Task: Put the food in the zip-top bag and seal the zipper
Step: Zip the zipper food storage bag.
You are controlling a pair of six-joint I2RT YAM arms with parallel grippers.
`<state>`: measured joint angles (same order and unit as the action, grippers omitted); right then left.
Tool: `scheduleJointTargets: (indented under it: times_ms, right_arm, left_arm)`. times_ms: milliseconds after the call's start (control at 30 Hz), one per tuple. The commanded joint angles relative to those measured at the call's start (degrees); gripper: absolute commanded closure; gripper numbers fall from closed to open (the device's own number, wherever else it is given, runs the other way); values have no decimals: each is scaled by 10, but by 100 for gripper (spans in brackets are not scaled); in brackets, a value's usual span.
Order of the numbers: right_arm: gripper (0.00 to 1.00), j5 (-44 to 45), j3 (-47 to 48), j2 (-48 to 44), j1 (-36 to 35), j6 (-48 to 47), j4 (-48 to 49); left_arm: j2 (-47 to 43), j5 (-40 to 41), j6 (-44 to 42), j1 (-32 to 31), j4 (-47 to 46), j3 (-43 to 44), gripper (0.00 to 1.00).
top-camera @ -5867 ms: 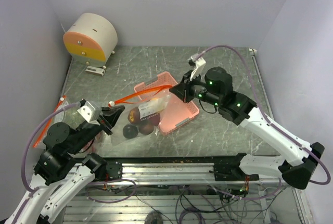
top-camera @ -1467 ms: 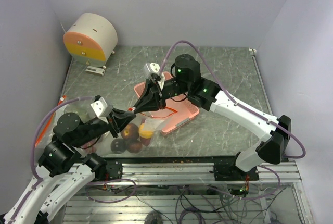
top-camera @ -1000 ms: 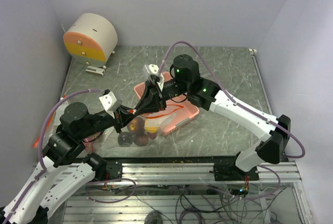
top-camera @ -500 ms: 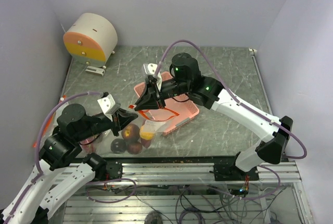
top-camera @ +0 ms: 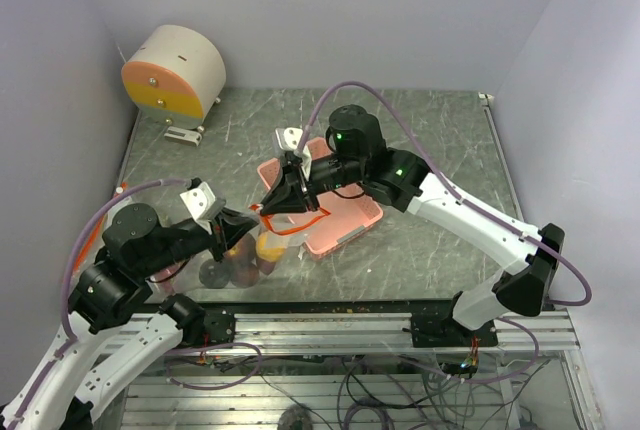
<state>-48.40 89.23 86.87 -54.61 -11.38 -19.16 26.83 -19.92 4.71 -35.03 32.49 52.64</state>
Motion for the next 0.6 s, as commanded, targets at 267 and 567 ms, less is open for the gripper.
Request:
scheduleJointTargets:
  times_ms: [267, 567]
  right_arm:
    - [96, -36, 62, 19, 14, -29, -82]
    - [95, -30, 46, 2, 14, -60, -114]
  left_arm:
    - [63, -93, -67, 0, 19, 58, 80]
    - [72, -94, -82, 0, 18, 62, 93]
